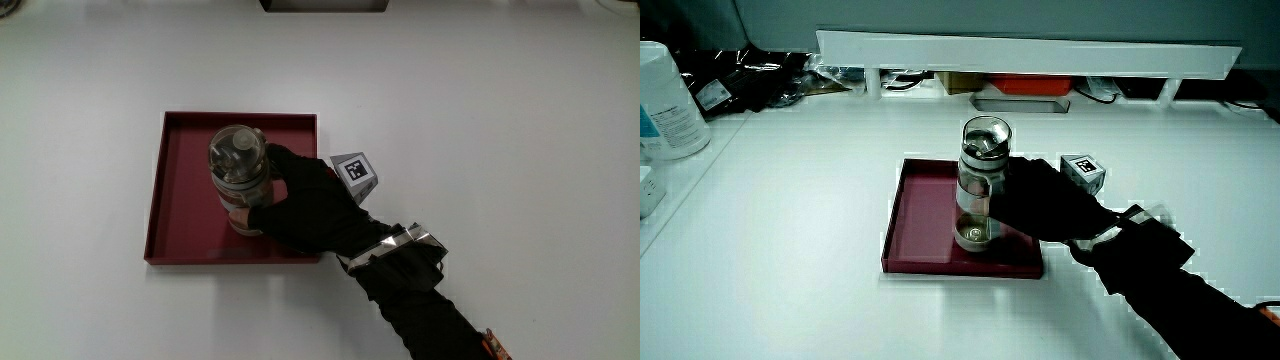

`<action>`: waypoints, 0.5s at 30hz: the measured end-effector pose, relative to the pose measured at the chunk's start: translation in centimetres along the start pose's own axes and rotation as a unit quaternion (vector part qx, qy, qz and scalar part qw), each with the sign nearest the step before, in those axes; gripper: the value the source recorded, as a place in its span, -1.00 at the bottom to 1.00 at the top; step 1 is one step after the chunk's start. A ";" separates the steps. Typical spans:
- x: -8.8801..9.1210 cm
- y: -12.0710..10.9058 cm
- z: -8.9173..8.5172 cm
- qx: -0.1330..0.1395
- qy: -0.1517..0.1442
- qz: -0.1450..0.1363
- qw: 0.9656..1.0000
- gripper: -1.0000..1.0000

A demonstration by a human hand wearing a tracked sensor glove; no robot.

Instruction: Pick bottle

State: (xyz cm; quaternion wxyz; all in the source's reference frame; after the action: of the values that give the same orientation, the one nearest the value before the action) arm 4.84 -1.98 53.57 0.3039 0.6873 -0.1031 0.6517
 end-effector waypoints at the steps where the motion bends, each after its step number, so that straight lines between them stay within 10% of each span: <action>1: 0.1 0.0 0.1 0.003 0.002 0.004 1.000 1.00; 15: -5.2 -2.6 3.5 -0.016 0.050 0.042 0.998 1.00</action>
State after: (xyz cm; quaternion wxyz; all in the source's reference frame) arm 8.44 -3.15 48.00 0.2919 0.6440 -0.1265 0.6957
